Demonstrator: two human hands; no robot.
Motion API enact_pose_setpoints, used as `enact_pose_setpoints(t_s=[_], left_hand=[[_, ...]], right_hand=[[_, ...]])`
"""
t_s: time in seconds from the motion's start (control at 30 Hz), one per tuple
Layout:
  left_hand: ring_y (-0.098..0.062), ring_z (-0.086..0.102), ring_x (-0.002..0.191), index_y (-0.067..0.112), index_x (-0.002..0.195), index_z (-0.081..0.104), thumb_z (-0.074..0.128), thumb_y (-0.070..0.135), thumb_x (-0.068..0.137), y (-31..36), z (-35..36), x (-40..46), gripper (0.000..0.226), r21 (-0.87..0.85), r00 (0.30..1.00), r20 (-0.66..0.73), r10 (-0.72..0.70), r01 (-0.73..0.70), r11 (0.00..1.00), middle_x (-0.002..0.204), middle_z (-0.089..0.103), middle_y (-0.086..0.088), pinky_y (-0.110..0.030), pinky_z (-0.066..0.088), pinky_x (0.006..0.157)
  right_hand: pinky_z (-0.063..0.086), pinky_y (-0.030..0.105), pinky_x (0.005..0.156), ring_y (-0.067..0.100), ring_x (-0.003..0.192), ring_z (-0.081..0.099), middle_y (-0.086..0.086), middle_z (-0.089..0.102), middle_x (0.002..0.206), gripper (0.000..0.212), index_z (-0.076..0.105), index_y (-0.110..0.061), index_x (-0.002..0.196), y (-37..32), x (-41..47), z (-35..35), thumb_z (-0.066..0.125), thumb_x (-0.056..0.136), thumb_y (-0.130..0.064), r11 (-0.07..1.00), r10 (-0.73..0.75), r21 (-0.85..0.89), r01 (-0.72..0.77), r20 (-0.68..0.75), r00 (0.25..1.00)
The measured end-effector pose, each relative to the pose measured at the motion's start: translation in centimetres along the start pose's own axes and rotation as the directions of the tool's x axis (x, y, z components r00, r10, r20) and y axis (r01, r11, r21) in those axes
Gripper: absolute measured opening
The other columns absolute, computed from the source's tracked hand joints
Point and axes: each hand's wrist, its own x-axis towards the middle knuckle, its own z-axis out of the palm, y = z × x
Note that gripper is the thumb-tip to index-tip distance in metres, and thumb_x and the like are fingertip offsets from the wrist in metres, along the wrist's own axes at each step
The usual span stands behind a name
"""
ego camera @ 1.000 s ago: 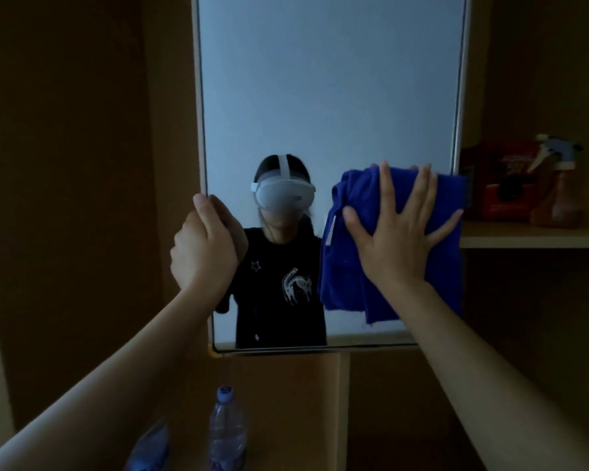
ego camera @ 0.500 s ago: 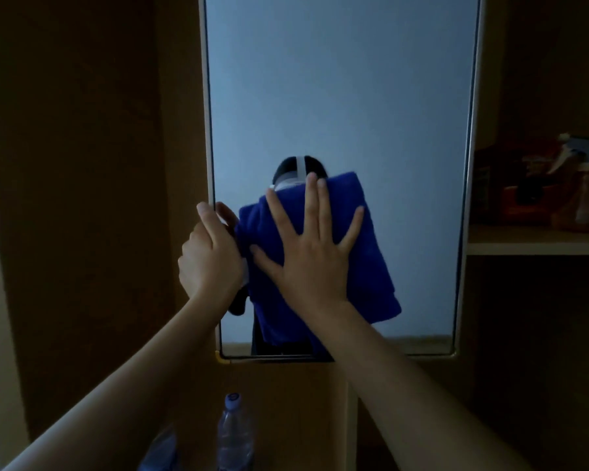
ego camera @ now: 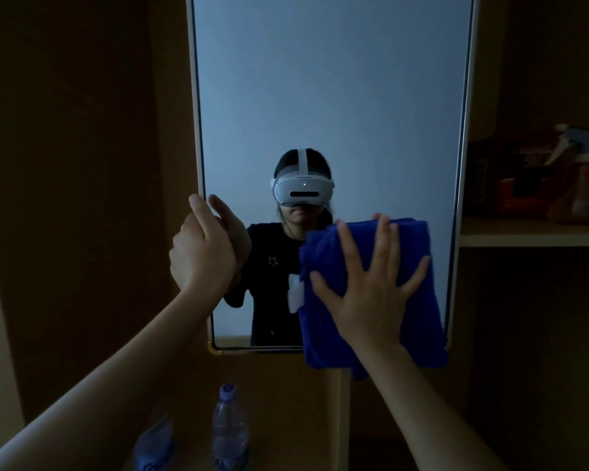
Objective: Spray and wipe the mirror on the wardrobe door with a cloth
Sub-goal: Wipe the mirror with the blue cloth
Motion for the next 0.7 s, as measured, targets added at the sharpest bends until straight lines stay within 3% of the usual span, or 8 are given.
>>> enact_pose_setpoints(t_s=[0.1, 0.4, 0.57, 0.7], left_hand=[[-0.032, 0.061, 0.109, 0.015, 0.113, 0.062, 0.006, 0.054, 0.101, 0.2, -0.1, 0.0, 0.069, 0.006, 1.0, 0.008, -0.015, 0.015, 1.0, 0.113, 0.066, -0.012, -0.045, 0.047, 0.095], [-0.033, 0.062, 0.107, 0.012, 0.116, 0.062, 0.005, 0.054, 0.101, 0.4, -0.4, 0.1, 0.072, 0.045, 1.0, 0.028, -0.011, 0.01, 0.999, 0.111, 0.066, -0.013, -0.043, 0.045, 0.091], [-0.031, 0.064, 0.102, 0.012, 0.115, 0.062, 0.006, 0.052, 0.101, 0.4, -0.6, 0.1, 0.07, 0.023, 1.0, 0.025, -0.006, 0.005, 1.0, 0.109, 0.067, -0.013, -0.047, 0.05, 0.093], [-0.028, 0.066, 0.087, 0.016, 0.093, 0.058, 0.008, 0.051, 0.103, 0.4, -0.8, 0.0, 0.062, 0.013, 0.999, 0.034, 0.016, -0.016, 1.0, 0.093, 0.067, -0.009, -0.046, 0.054, 0.084]], right_hand=[[-0.002, 0.071, 0.109, 0.029, 0.149, -0.003, 0.014, -0.001, 0.162, 0.079, 0.011, -0.038, 0.153, 2.1, 1.8, -1.2, 0.029, 0.086, -0.076, 0.993, 0.117, 0.035, -0.116, -0.017, 0.993], [-0.008, 0.07, 0.107, 0.03, 0.149, -0.01, 0.017, -0.006, 0.161, 0.079, 0.003, -0.037, 0.154, -1.6, 13.0, -4.8, 0.028, 0.088, -0.074, 0.991, 0.129, 0.047, -0.125, -0.08, 0.988], [-0.009, 0.071, 0.108, 0.031, 0.149, -0.008, 0.018, -0.005, 0.161, 0.078, 0.005, -0.036, 0.154, -7.1, 13.1, -4.2, 0.029, 0.089, -0.072, 0.998, 0.027, 0.059, -0.022, -0.098, 0.995], [-0.009, 0.068, 0.109, 0.032, 0.149, -0.005, 0.016, -0.001, 0.162, 0.08, 0.005, -0.035, 0.154, -9.4, 8.2, -1.8, 0.03, 0.089, -0.073, 0.984, -0.175, 0.011, 0.176, -0.072, 0.982]])
